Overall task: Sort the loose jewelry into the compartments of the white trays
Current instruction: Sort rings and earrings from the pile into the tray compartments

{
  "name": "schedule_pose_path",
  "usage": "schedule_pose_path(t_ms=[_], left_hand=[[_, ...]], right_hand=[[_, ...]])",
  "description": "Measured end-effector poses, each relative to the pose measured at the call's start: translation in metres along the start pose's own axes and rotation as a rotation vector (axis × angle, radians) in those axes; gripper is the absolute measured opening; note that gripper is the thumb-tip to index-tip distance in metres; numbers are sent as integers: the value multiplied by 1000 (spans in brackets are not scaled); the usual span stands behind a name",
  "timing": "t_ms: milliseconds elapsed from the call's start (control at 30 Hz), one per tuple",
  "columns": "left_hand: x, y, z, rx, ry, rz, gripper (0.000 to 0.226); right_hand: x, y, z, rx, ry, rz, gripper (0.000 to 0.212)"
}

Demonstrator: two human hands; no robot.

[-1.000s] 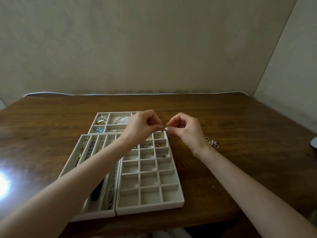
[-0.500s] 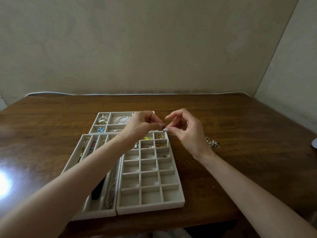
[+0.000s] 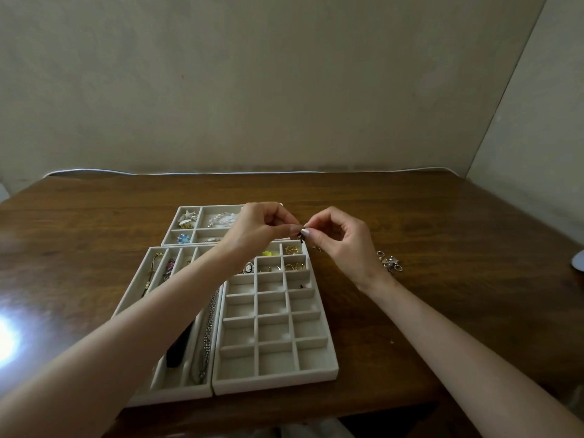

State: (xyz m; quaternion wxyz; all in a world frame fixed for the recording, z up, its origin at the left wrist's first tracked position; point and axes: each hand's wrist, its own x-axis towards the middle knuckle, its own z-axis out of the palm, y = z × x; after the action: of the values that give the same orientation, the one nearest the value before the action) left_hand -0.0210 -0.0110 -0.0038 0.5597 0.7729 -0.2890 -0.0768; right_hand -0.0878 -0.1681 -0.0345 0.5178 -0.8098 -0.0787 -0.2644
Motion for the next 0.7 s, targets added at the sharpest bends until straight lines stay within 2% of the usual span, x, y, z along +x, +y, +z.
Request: schedule_pose_path(t_ms=[133, 200, 333, 433, 533, 700], left_hand=[[-1, 2, -1, -20, 11, -7, 7], [-1, 4, -1, -28, 26, -15, 6], [-2, 6, -3, -32, 24, -17, 5], [-2, 5, -4, -7, 16, -8, 4], [-1, 2, -4, 51, -8, 17, 4], [-1, -5, -7, 258, -144, 50, 4]], right_hand=[[0, 1, -2, 25, -41, -23, 5], [-1, 2, -3, 25, -55, -42, 13], [0, 5, -3, 52, 27, -37, 24], [2, 5, -6, 72, 35, 11, 19], [4, 4, -6, 67, -30, 40, 7], [3, 6, -6, 66, -38, 87, 11]])
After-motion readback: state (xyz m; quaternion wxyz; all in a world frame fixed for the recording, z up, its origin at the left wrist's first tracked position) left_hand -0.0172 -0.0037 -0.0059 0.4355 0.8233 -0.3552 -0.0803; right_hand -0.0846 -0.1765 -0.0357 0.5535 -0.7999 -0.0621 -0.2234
